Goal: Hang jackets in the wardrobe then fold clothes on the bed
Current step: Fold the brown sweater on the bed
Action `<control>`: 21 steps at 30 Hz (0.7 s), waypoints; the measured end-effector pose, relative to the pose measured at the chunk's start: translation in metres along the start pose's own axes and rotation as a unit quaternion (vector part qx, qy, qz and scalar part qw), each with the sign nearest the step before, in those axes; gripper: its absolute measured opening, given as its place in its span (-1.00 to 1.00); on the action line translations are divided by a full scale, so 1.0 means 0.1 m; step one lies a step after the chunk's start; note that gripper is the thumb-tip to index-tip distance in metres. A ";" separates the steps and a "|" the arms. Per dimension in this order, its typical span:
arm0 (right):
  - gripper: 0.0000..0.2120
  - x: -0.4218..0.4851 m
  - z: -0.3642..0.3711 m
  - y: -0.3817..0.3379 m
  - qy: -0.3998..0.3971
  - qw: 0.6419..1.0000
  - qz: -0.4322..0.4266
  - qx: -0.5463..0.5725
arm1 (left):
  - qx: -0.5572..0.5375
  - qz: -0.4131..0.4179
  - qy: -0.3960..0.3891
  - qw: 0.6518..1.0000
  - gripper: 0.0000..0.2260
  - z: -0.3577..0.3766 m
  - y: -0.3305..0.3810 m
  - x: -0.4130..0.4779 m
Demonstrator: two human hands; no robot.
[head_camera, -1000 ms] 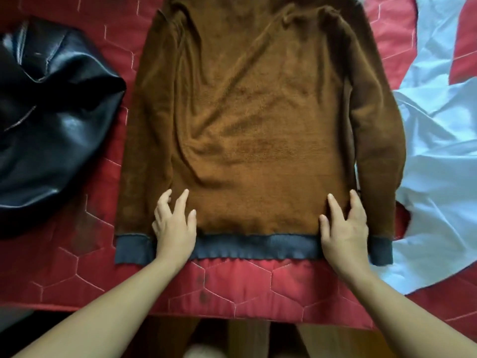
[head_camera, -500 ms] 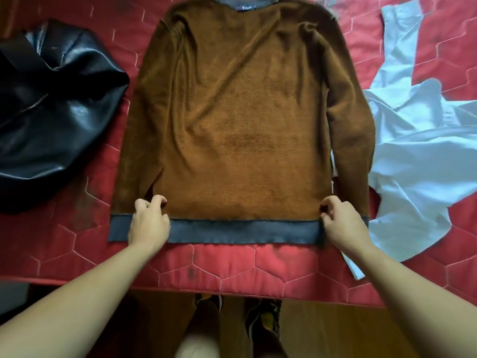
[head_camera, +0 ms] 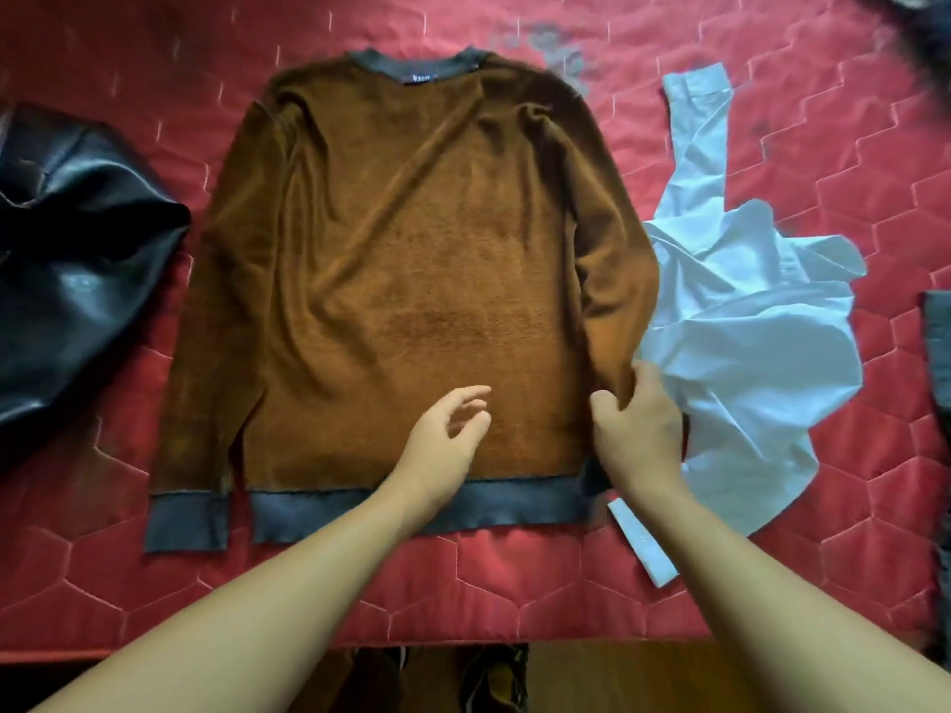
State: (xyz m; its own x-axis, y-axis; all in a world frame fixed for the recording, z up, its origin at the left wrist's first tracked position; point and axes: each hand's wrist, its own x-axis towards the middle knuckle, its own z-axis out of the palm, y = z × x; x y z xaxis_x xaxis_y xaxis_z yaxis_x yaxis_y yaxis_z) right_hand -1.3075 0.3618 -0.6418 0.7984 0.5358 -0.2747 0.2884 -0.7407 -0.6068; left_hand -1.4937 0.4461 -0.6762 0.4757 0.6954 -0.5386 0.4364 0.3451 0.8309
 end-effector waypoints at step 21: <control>-0.48 0.56 0.95 -0.31 -0.210 0.950 -0.099 -0.208 | 0.039 -0.224 0.076 0.971 -0.83 -0.87 -0.22 0.28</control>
State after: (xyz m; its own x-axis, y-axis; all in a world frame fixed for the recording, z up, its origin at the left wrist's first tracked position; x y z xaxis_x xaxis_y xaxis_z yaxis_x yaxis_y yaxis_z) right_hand -1.3219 0.4537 -0.7096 0.4510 0.7308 -0.5124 0.6649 -0.6581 -0.3534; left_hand -1.5566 0.5129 -0.6970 0.1083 0.5735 -0.8120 0.6328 0.5902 0.5013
